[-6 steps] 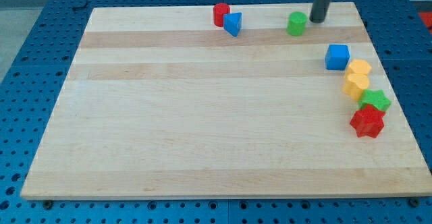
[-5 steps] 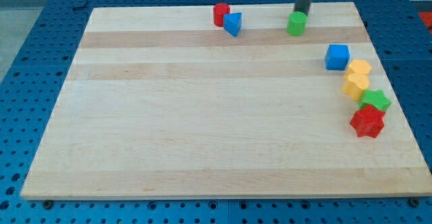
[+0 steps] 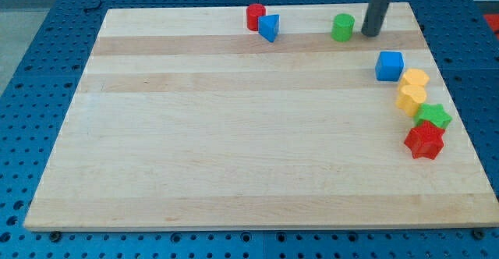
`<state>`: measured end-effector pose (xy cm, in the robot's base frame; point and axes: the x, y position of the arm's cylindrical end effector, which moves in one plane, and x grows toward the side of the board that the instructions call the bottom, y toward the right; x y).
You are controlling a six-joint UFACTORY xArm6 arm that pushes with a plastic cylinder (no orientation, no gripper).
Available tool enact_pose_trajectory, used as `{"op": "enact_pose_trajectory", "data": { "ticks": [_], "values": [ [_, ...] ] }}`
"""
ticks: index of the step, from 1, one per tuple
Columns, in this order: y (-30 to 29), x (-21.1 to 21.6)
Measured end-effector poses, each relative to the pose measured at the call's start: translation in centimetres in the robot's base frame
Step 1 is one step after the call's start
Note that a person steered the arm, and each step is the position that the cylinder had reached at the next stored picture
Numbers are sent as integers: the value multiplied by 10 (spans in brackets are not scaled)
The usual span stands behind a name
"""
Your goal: Move the green circle closer to the blue triangle
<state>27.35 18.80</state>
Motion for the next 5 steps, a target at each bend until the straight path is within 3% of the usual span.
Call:
{"op": "enact_pose_trajectory", "data": {
  "ticks": [3,4,5],
  "values": [
    [-111,-41],
    [-118,-31],
    [-85,-4]
  ]
}}
